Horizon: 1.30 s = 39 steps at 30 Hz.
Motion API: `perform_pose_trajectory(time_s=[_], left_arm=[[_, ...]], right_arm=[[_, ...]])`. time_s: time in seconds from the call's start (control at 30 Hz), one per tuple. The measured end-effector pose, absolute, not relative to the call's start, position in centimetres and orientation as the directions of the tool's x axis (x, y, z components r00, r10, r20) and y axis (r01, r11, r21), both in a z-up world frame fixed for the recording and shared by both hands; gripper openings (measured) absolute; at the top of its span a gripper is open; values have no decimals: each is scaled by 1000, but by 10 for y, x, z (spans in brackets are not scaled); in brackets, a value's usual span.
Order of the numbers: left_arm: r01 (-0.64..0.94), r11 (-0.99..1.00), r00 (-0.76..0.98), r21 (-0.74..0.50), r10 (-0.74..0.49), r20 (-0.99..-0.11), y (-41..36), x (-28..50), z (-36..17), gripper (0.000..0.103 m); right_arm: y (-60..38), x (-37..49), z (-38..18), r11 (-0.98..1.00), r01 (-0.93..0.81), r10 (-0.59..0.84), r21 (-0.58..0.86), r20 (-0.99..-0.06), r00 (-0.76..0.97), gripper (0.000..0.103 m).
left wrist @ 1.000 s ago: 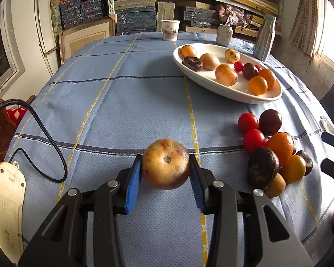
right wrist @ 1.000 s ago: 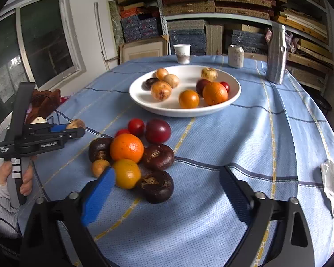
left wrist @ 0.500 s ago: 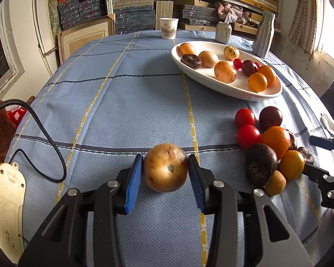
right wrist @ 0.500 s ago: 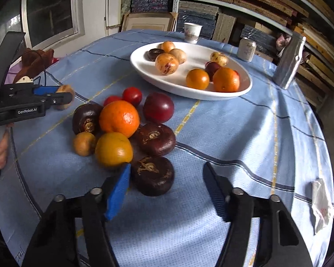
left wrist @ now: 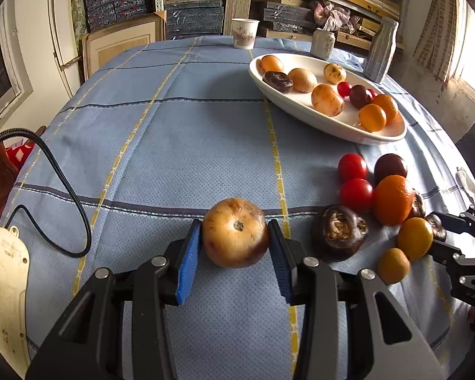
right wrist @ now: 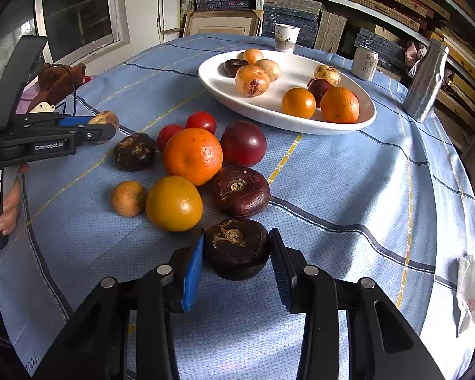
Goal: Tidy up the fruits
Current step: 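Hold the tan fruit in the left tool while the right tool grasps a dark purple fruit, then carry the tan fruit with the left tool over the plate while the right tool carries the dark fruit there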
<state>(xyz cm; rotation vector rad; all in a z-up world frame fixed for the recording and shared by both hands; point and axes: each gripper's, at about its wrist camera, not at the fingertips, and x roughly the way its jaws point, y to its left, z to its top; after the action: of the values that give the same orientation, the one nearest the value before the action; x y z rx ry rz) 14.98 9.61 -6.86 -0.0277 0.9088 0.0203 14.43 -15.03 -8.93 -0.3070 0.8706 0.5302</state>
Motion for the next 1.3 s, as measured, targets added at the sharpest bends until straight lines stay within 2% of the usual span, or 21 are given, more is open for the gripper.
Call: perform_pose_trajectory(time_s=[0.23,0.37,0.53,0.83,0.97,1.13,1.3], left_arm=[[-42,998,617,-51,-14,-787,103,151,-69,40],[-31,999,655,-41,-11,-756,99,145,-60,40],[-9,1000,687,3,8,-727,88,143,-39,40],[48,997,791,57,-3,-612,55,175,67,40],[75,995,805,62,-24,-593,34,206,87,40],[90,995,768,47,-39,-639,19,266,71,40],[89,996,712,9,-57,-700,16,328,39,40]], right_arm=[[-153,147,-89,831,-556,329,-19,-789,519,41],[-159,149,-88,842,-540,340,5,-781,524,40],[-183,151,-71,864,-494,403,100,-724,560,40],[-221,157,54,893,-444,417,76,-515,749,40],[-217,177,97,896,-440,421,62,-436,795,40],[-196,225,95,889,-450,434,81,-462,773,40],[-167,285,58,885,-455,429,100,-558,710,40]])
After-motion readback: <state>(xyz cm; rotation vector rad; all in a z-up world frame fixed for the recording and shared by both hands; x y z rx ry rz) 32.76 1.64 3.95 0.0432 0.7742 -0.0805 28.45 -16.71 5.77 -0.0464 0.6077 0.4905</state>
